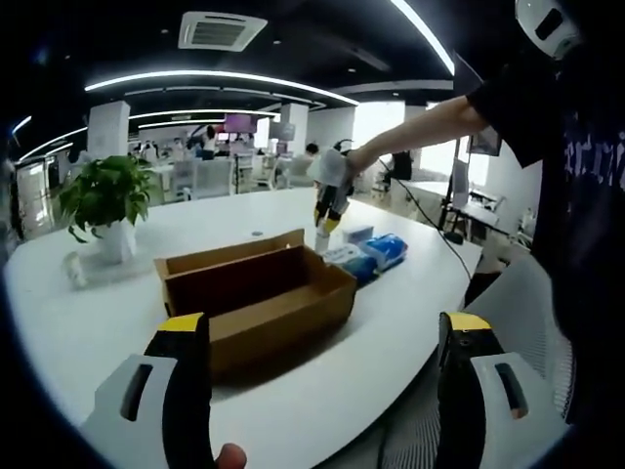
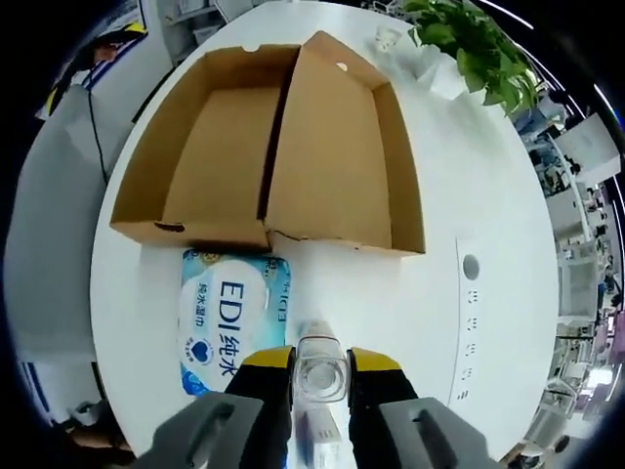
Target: Operate the shoe box by opening the lid, removing the specified soft item, and placing it in the target area until the item is outside and the box remains undamaged.
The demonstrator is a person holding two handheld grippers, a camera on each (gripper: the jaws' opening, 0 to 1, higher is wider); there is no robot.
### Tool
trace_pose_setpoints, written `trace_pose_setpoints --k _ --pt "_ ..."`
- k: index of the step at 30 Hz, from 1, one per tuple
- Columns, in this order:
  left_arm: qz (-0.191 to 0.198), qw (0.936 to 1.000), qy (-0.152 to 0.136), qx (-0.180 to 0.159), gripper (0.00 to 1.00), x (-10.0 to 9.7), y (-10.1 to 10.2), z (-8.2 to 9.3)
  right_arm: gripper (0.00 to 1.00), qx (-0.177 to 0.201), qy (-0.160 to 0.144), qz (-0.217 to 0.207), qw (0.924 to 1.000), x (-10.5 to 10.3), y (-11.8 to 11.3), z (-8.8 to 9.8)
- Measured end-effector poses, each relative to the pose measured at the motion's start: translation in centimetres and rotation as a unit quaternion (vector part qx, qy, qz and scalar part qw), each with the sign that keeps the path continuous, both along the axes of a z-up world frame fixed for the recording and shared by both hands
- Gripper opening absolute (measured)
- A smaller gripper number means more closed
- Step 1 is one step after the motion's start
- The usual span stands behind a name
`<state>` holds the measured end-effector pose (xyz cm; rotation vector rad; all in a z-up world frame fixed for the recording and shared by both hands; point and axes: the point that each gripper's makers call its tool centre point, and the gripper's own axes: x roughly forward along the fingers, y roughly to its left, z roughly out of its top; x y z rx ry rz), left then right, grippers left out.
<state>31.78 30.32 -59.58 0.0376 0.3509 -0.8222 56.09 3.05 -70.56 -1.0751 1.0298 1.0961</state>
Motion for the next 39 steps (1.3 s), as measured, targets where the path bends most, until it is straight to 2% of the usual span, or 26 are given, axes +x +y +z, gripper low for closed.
trace_pose_setpoints --k 8,21,32,39 --pt "0.003 1.0000 0.000 0.001 0.97 0.0 0.1 -0.1 0.18 -0.005 -0.008 -0.001 1.0000 0.4 -0.2 -0.1" --pt "0.018 0.9998 -0.001 0.004 0.96 0.6 0.6 -0.1 0.31 0.014 -0.032 -0.017 0.9992 1.7 -0.1 0.7" --pt "0.078 0.9963 0.014 0.033 0.88 3.4 3.3 -1.0 0.41 0.048 -0.045 -0.053 0.9964 2.1 0.2 2.1" --pt "0.103 0.9929 0.022 0.054 0.82 5.4 5.0 -1.7 0.45 0.079 -0.051 -0.090 0.9915 2.8 0.8 2.9"
